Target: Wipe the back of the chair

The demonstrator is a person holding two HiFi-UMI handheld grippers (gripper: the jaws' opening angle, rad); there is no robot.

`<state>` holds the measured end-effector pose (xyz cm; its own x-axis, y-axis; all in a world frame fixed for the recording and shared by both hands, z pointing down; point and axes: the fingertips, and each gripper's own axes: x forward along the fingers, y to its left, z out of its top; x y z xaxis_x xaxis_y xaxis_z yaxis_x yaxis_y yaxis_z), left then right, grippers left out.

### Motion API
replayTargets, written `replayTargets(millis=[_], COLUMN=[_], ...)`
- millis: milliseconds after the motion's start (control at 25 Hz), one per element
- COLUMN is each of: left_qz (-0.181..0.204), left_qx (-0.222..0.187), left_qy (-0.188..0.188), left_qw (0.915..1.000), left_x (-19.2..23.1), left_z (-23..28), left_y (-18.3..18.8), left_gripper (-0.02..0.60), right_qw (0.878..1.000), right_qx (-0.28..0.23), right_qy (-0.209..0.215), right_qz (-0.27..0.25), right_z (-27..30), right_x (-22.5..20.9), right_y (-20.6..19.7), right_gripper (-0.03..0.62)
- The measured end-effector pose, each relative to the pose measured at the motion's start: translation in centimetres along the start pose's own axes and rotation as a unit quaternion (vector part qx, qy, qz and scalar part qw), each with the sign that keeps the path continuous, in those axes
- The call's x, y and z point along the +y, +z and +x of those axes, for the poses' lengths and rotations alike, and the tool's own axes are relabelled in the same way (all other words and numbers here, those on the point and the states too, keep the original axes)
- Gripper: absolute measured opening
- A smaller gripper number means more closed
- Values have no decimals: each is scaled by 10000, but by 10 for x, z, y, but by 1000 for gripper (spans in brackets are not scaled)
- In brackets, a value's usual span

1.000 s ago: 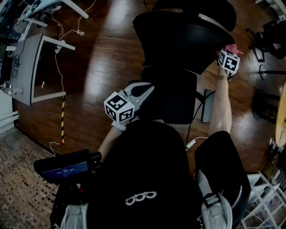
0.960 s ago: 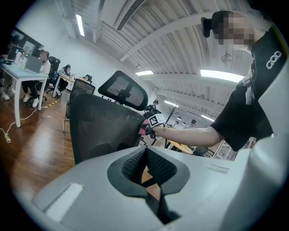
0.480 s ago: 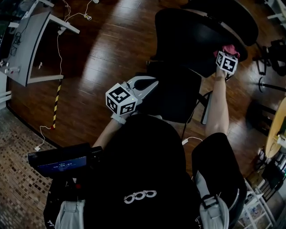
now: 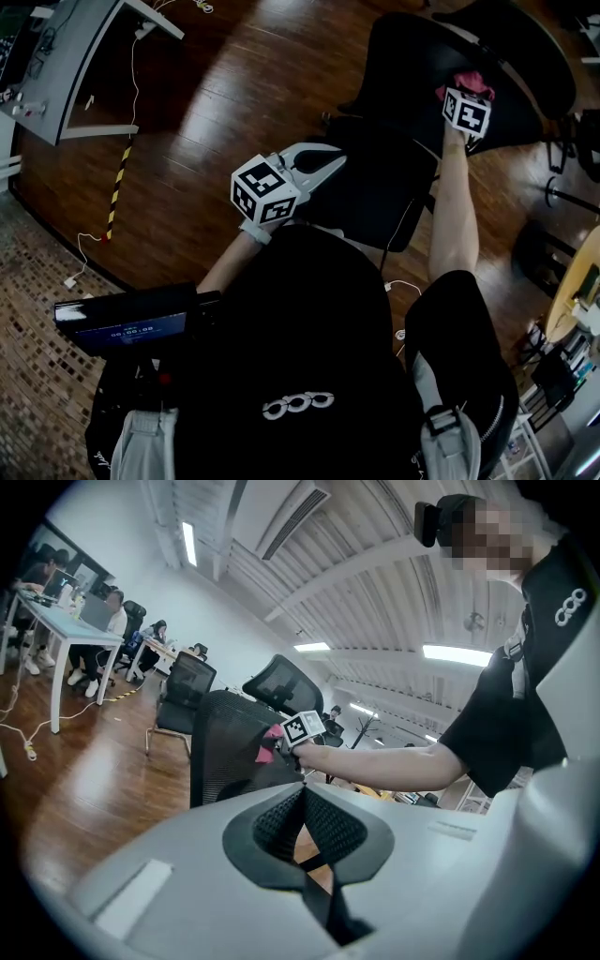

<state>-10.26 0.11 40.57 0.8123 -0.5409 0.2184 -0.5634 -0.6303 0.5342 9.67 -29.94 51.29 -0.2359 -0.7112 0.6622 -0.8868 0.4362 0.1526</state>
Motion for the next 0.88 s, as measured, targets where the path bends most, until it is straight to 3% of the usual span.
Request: replayTargets(millis=[320,880], left_qz=[-60,-69], left_qx=[-113,-136], left_qy=[57,127], left_qw=[9999,9998], left_x=[20,27], left_z=[-37,-43], left_y=[7,11], left_gripper=[-9,-9], right_qw=[9971,9855], right_qx=[-127,-446], right_qy=[556,1402], right_qz=[-495,-840], right_z=[22,33], right_x=[110,201], right_y=[44,69], right_gripper=[46,46])
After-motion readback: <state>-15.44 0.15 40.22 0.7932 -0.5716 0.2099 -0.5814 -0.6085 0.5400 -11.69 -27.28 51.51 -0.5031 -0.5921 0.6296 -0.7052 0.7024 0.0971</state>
